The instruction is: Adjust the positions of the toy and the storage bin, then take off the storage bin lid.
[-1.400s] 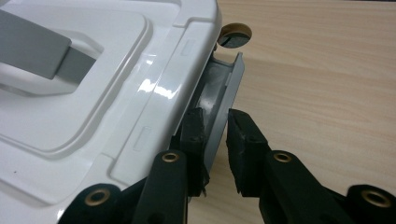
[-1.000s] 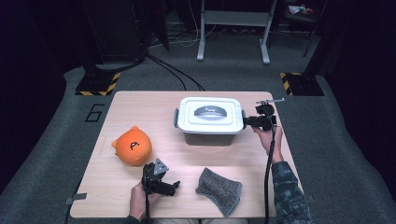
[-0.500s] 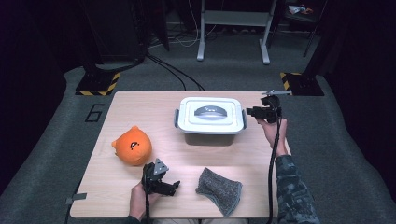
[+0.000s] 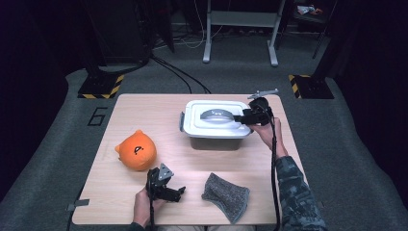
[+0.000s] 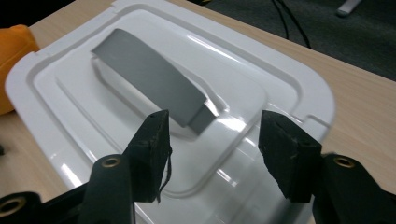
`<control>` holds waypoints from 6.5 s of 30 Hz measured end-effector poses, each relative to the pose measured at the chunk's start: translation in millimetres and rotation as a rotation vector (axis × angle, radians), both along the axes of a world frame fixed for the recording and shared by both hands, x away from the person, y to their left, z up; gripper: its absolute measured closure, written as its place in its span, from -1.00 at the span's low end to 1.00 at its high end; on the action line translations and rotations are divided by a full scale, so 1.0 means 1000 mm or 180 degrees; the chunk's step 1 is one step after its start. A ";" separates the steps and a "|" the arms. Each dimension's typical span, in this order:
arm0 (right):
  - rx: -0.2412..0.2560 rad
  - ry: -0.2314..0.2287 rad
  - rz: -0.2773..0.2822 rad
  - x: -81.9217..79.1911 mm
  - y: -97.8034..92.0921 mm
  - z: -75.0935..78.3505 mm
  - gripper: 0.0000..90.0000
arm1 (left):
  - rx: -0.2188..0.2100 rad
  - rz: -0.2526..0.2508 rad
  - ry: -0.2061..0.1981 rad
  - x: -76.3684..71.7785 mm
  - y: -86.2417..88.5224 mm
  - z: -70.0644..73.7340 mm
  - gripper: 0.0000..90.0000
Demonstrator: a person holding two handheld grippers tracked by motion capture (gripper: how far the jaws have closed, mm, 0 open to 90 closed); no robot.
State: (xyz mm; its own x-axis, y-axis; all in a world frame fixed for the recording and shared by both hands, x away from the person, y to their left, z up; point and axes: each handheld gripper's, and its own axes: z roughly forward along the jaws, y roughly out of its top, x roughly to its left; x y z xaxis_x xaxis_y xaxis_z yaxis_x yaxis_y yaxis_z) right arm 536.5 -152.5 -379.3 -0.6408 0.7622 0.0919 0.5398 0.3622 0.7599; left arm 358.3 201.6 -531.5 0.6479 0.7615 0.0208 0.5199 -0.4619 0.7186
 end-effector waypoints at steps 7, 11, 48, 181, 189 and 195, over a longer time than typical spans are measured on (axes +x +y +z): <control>-0.0043 0.0009 0.0225 0.007 0.019 0.002 -0.14 | 0.0002 0.0000 0.0001 0.000 0.000 0.000 -0.99; -0.0084 0.0002 0.0348 0.011 0.027 0.003 -0.05 | 0.0009 0.0000 0.0006 0.000 0.000 0.000 -0.99; -0.0297 0.0110 0.0358 0.003 0.040 -0.001 0.14 | 0.0007 0.0009 -0.0001 0.000 0.000 0.000 -0.99; -0.0397 -0.0332 -0.0134 -0.025 0.075 0.035 0.47 | 0.0030 -0.0004 0.0021 0.000 0.001 0.001 -0.99; -0.0388 -0.0397 -0.0235 -0.028 0.054 0.043 0.47 | 0.0029 -0.0014 0.0032 0.000 0.001 0.001 -0.99; -0.0429 -0.0426 -0.0307 -0.031 0.041 0.047 0.47 | 0.0027 -0.0017 0.0035 0.000 0.001 0.001 -0.99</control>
State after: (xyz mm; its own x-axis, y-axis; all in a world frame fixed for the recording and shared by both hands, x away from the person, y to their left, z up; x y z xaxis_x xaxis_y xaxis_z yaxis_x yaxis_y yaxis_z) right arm 505.8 -111.4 -332.8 -0.5639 0.8202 -0.0961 0.4743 0.4170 0.7753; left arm 358.4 202.6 -530.6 0.6521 0.7578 0.0201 0.5253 -0.4709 0.7088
